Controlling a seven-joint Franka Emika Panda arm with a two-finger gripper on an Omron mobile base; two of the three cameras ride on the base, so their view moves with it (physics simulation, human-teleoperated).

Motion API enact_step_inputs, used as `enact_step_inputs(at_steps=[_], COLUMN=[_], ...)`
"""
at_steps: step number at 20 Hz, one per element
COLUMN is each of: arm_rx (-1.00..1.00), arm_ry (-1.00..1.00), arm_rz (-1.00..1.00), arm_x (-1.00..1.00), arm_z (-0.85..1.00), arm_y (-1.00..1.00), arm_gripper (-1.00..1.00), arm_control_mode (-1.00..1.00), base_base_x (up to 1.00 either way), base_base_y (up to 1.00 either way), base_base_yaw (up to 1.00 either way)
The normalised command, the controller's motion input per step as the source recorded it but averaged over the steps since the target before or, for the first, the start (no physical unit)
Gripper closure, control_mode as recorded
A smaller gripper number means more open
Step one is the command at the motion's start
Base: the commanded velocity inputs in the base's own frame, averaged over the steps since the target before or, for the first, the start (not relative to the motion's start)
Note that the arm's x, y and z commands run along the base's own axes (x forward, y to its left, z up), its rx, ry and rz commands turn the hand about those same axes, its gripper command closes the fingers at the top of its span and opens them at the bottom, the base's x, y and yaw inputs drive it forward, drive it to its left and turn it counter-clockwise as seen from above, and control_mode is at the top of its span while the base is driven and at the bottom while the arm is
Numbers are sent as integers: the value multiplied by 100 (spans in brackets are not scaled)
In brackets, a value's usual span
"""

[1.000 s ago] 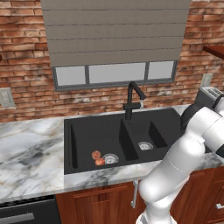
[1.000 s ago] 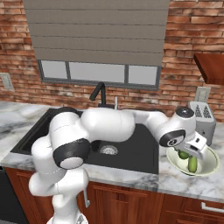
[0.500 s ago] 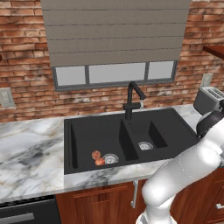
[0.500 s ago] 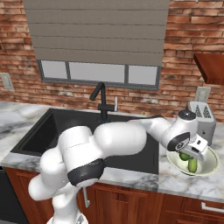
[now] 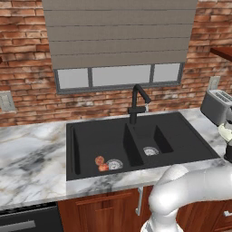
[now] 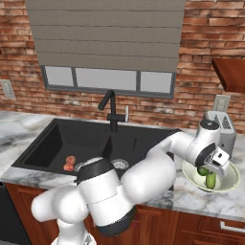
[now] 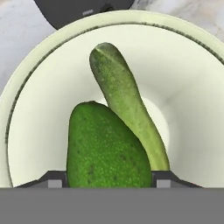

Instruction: There is a mixed pile of frozen fruits and vegetables on the counter. Locate all the frozen vegetables and place the items in a bowl on the counter. Take all the frozen fruits and defrost them in a running sink.

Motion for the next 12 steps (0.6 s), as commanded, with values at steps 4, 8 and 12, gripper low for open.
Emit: enact_step_inputs(at_steps=[4, 8, 12], arm_rx=[1, 0, 0], arm_ry=[0, 0, -3], arm_rz=[0, 0, 0], arm_x=[3, 0, 0], arm_z=[-15, -4, 6], arm_y=[0, 0, 0], arm_gripper=[-100, -100, -100], arm_control_mode=[-100, -100, -100], base_base_x=[0, 0, 0], base_base_y=[0, 0, 0], base_base_yaw=[0, 0, 0])
